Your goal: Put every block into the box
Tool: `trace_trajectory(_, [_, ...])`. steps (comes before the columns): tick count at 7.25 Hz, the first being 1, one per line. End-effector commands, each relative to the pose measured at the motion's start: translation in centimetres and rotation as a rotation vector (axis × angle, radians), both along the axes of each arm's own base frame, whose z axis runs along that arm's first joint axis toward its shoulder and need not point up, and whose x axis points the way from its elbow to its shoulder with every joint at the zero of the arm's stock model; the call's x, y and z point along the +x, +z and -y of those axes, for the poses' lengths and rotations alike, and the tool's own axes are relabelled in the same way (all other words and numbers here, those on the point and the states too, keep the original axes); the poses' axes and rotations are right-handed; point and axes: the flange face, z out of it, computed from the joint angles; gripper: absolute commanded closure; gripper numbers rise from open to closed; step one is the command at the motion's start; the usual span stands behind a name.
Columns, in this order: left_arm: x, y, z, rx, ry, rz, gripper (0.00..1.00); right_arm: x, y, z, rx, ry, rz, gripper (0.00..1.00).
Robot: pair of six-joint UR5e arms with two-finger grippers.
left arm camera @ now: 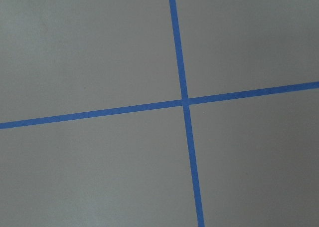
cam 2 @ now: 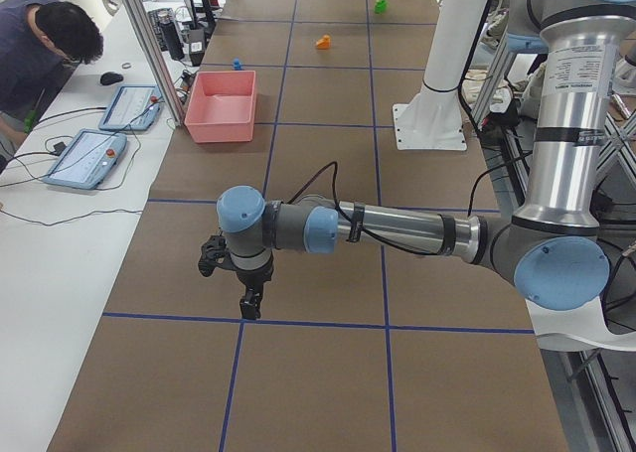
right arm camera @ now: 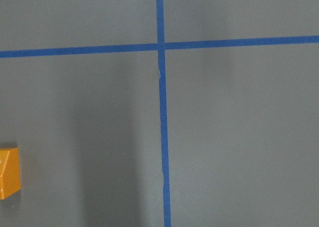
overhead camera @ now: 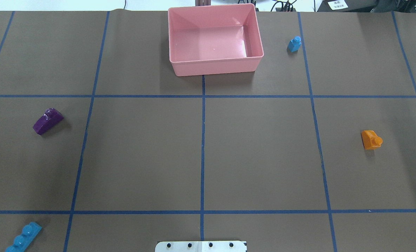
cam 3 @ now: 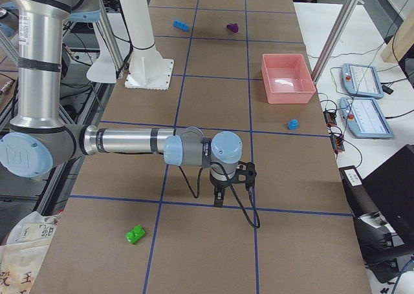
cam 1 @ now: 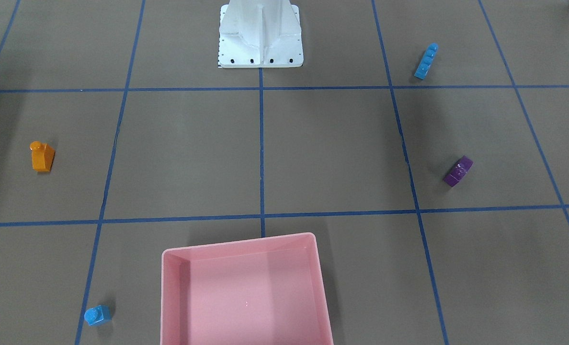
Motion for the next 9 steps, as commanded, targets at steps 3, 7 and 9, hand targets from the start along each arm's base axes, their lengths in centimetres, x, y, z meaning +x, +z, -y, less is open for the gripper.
trace_trajectory(3, [0.1, -0.6, 0.4, 0.007, -0.001, -0.007, 0.0, -0.5, -3.4, 2.0, 0.066, -0.001, 0.002, 0.0])
trace_trajectory(7, [1.3, -4.3, 1.6, 0.175, 0.016, -0.068, 0.0, -10.9, -9.0, 5.8, 0.128, -0.085, 0.029, 0.0])
trace_trajectory(9, [1.3, -3.6, 1.5, 0.161, 0.017, -0.068, 0.0, -17.7, -11.0, 5.3, 0.133, -0.091, 0.076, 0.0])
